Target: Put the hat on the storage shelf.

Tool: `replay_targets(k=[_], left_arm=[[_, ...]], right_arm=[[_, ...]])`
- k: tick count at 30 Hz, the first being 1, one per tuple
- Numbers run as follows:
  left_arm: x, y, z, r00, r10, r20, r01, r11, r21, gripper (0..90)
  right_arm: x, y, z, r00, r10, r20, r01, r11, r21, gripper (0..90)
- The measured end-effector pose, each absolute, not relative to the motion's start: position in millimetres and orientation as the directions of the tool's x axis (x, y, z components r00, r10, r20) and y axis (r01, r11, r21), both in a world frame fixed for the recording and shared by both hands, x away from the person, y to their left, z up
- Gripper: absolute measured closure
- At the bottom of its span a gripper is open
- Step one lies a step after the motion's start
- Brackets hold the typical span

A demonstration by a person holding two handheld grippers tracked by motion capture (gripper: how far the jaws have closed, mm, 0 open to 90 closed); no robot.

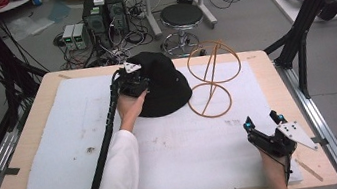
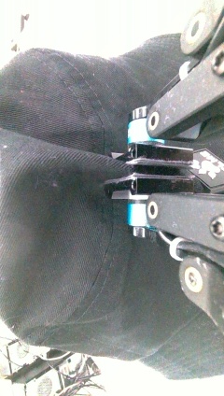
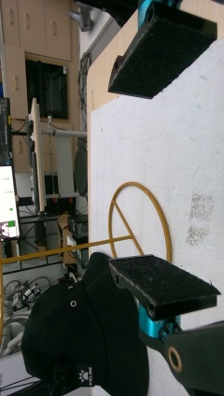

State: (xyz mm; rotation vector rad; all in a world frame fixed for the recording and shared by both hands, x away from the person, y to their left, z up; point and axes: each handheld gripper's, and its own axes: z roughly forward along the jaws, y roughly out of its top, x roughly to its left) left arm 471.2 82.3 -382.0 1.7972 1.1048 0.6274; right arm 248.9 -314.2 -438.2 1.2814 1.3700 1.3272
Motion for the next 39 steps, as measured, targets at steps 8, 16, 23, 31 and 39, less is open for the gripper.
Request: replay_targets(k=[8,16,23,31,39], left_arm=[[466,88,-375,0.450,0.892,-0.038,0.402,-0.164,0.901,86.2],[451,99,-351,0.455,0.890,-0.035,0.312,-0.123,0.942,86.0],[437,109,-330,0.455,0.890,-0.038,0.254,-0.088,0.963,86.0],[425,121,-308,0.442,0.897,-0.014,0.193,-0.080,0.978,86.0],[412,129,-281,0.445,0.895,-0.026,0.114,-0.028,0.993,86.0]], right_arm=[[249,-315,-438,-0.142,0.986,0.092,0.120,-0.076,0.990,12.9],[249,-315,-438,-0.143,0.986,0.088,0.120,-0.071,0.990,12.9],[249,-315,-438,-0.141,0.986,0.088,0.121,-0.071,0.990,12.9],[249,-315,-438,-0.140,0.986,0.094,0.124,-0.077,0.989,12.9],[250,-314,-439,-0.144,0.985,0.096,0.125,-0.078,0.989,12.9]])
